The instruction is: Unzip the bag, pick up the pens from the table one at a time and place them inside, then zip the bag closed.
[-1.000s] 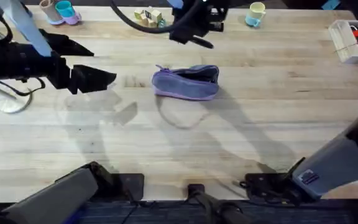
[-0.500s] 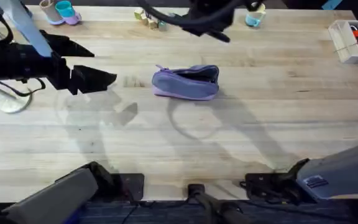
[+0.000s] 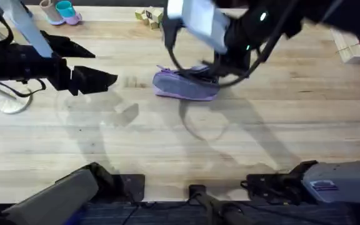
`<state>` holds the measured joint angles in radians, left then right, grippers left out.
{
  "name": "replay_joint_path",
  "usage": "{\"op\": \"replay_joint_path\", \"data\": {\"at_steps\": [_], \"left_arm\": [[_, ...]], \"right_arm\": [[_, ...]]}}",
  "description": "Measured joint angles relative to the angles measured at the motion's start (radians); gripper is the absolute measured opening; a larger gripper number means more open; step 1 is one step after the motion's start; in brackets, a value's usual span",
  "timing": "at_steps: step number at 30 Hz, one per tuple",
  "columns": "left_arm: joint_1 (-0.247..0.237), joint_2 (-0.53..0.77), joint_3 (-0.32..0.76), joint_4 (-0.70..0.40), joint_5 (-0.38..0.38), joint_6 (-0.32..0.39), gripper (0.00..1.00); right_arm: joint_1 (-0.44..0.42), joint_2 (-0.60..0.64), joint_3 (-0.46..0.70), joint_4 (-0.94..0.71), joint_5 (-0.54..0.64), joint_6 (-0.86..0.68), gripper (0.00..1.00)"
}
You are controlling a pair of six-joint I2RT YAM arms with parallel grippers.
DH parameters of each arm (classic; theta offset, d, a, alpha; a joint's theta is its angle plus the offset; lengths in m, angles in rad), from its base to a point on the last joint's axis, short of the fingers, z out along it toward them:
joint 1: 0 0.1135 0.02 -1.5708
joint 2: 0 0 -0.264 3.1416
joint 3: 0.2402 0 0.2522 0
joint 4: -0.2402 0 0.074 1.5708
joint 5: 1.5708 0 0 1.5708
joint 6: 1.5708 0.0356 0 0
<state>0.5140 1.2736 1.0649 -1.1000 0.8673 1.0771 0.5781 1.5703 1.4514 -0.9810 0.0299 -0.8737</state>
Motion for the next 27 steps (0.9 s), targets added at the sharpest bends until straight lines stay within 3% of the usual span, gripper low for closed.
{"op": "replay_joint_path", "data": {"at_steps": [10,17,27], "left_arm": [[0.000,0.000,0.000,-0.004,0.000,0.000,0.993],[0.000,0.000,0.000,-0.008,0.000,0.000,0.993],[0.000,0.000,0.000,-0.008,0.000,0.000,0.993]], "right_arm": [[0.000,0.000,-0.214,0.180,0.000,-0.101,0.032],[-0.001,0.010,-0.234,0.289,0.000,-0.115,0.032],[0.003,0.147,-0.234,0.404,-0.032,-0.175,0.032]]}}
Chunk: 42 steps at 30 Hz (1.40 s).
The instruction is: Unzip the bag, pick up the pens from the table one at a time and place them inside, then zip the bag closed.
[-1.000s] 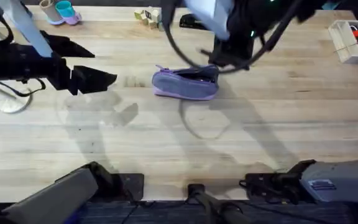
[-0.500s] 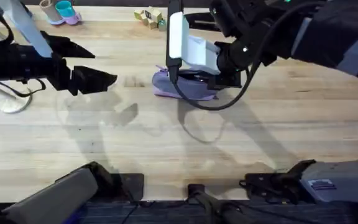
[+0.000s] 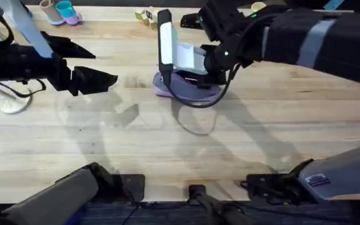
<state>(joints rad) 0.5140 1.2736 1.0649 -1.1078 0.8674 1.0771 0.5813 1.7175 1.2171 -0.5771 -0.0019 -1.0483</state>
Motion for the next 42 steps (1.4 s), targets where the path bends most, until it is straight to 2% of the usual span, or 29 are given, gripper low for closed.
{"op": "replay_joint_path", "data": {"at_steps": [7,15,16,20,21,22,26,27,28,29,34,42], "left_arm": [[0.000,0.000,0.000,0.000,0.000,0.000,0.993],[0.000,0.000,0.000,0.000,0.000,0.000,0.993],[0.000,0.000,0.000,0.000,0.000,0.000,0.993],[0.000,0.000,0.000,0.000,0.000,0.000,0.993],[0.000,0.000,0.000,0.000,0.000,0.000,0.993],[0.000,0.000,0.000,0.001,0.000,0.000,0.993],[0.000,0.000,0.000,0.035,0.009,0.000,0.993],[0.000,0.000,0.000,0.087,0.013,0.007,0.994],[0.000,0.000,0.000,0.087,0.015,0.019,0.994],[0.000,0.002,0.000,0.087,0.031,0.072,0.993],[0.000,0.056,0.000,0.087,0.087,0.187,0.993],[0.000,0.235,0.000,0.089,0.192,0.349,0.993]], "right_arm": [[0.037,0.008,-0.002,0.104,-0.071,-0.007,0.032],[0.083,0.011,-0.005,0.170,-0.093,0.019,0.034],[0.085,0.011,-0.005,0.162,-0.099,0.031,0.287],[0.087,0.011,-0.005,0.137,-0.108,0.044,0.858],[0.088,0.011,-0.005,0.132,-0.109,0.050,0.957],[0.088,0.011,-0.005,0.128,-0.109,0.061,0.986],[0.088,-0.005,-0.005,0.103,-0.110,0.130,0.996],[0.089,-0.081,-0.005,0.052,-0.111,0.187,0.996],[0.090,-0.100,-0.005,0.042,-0.112,0.202,0.996],[0.092,-0.157,-0.005,0.025,-0.120,0.267,0.996],[0.093,-0.228,-0.005,0.025,-0.126,0.464,0.996],[0.093,-0.255,0.003,0.016,-0.132,0.783,0.996]]}}
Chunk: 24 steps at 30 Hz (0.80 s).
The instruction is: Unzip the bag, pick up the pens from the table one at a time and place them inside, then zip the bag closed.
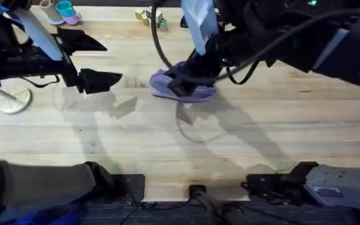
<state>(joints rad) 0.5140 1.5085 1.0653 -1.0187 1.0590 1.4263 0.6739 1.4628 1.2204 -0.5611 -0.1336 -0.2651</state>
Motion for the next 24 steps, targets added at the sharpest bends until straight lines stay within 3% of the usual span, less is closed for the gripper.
{"op": "replay_joint_path", "data": {"at_steps": [10,17,24], "left_arm": [[-0.014,0.165,0.000,0.042,0.058,0.058,0.993],[-0.086,0.223,0.002,0.048,0.079,0.105,0.993],[-0.158,0.238,0.005,0.061,0.075,0.175,0.993]], "right_arm": [[0.000,0.000,0.038,0.007,-0.003,0.270,0.997],[0.000,0.000,0.038,0.007,-0.007,0.392,0.996],[0.000,0.000,0.038,0.006,-0.013,0.420,0.996]]}}
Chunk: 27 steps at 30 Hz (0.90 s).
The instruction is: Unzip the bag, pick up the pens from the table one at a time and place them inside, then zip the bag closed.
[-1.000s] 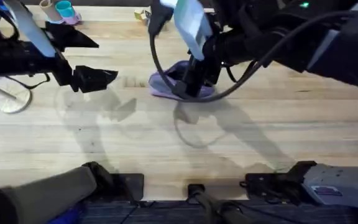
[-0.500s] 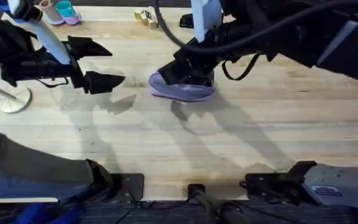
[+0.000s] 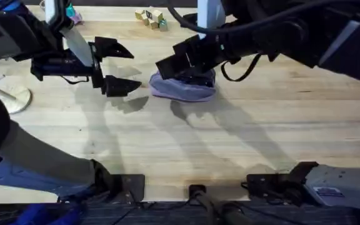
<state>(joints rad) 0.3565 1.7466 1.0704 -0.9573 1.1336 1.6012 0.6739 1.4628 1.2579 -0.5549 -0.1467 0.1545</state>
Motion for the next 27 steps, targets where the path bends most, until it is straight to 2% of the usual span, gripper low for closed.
{"op": "replay_joint_path", "data": {"at_steps": [2,12,20,27], "left_arm": [[-0.014,0.000,0.002,-0.004,-0.019,0.012,0.993],[-0.014,0.000,0.003,-0.008,-0.035,0.020,0.993],[-0.014,0.000,0.003,-0.008,-0.039,0.020,0.993],[-0.014,0.000,0.003,-0.008,-0.039,0.020,0.993]], "right_arm": [[0.000,0.000,0.000,0.001,-0.002,0.012,0.996],[-0.001,0.005,0.015,0.004,-0.008,0.097,0.995],[-0.002,0.112,0.199,-0.149,-0.008,0.096,0.995],[0.001,0.233,0.345,-0.220,0.020,0.085,0.996]]}}
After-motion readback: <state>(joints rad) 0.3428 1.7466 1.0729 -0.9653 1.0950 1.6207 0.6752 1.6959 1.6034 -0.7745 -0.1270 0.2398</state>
